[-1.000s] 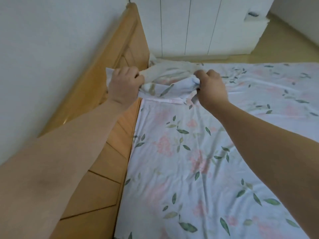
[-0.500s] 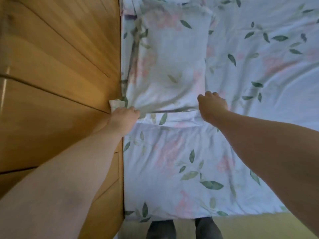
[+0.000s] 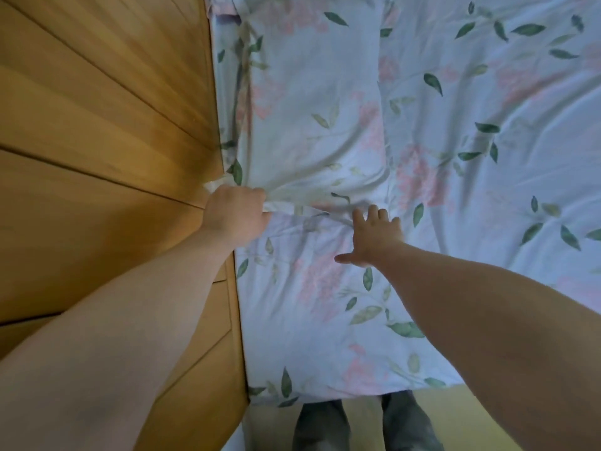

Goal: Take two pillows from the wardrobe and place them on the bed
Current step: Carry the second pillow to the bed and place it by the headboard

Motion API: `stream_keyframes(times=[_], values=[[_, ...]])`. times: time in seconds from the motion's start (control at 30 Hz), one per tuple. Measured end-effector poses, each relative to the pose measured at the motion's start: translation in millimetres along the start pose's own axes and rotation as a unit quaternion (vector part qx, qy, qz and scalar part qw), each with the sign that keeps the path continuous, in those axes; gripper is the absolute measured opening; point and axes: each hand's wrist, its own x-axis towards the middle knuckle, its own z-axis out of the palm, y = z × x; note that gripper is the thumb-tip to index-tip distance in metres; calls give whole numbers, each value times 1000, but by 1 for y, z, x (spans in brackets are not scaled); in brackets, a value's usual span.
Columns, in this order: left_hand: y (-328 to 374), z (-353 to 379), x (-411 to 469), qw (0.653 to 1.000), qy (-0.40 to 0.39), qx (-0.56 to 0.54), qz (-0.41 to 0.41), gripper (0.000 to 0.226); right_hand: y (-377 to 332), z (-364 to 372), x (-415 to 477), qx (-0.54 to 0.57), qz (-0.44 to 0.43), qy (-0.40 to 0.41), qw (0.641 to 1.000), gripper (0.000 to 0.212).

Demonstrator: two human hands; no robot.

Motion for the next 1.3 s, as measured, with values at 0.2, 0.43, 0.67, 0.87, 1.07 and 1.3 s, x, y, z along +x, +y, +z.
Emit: stream_keyframes(times=[0.2,0.43,0.67,0.87,1.07,1.3], values=[[14,-21,-23,998,7,60,2,24,-12,-9,-9,65,32,79,994,42],[44,-22,-84,994,-64,91,6,23,37,-13,-74,31,-65,122,990,27],[67,-29,-131,987,-14,80,-137,29,56,-22,-124,11,-97,156,983,24],[92,-41,-164,966,-94,126,-205,22,69,-28,-151,7,-83,183,980,29],[125,-7,-205,954,-191,218,-83,29,84,15,-170,-37,-98,117,988,30],[141,32,-233,941,-294,156,-56,30,78,56,-191,-107,-112,37,987,34]])
